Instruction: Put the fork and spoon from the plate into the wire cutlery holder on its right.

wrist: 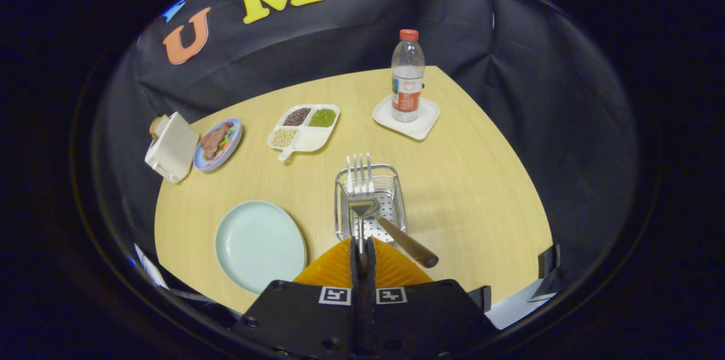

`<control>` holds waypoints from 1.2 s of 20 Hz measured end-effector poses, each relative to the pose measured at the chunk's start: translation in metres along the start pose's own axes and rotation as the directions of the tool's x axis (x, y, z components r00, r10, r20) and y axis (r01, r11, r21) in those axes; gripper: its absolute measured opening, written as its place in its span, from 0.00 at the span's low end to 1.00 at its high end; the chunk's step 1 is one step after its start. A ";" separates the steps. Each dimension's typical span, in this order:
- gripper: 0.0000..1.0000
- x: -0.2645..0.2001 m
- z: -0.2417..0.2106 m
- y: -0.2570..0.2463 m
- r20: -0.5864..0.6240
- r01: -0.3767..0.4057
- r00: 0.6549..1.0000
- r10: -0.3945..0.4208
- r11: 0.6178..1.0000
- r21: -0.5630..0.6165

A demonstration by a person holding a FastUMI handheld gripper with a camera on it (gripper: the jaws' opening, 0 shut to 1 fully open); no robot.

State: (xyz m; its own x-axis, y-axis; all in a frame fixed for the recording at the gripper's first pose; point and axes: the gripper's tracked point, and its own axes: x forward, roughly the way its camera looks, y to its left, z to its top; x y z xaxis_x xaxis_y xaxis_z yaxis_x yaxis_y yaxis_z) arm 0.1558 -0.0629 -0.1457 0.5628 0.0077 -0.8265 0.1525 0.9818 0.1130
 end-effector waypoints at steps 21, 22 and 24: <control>0.54 -0.050 0.036 0.026 0.317 -0.031 0.947 0.048 0.998 -0.056; 0.59 -0.059 0.038 0.030 0.369 -0.025 0.928 0.049 0.997 -0.070; 0.67 -0.079 0.038 0.038 0.461 0.001 0.887 0.038 0.996 -0.084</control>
State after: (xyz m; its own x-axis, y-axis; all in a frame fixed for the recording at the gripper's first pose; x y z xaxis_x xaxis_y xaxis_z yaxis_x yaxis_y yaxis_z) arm 0.1480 -0.0338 -0.0551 0.8792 -0.0429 -0.4746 0.0838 0.9943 0.0653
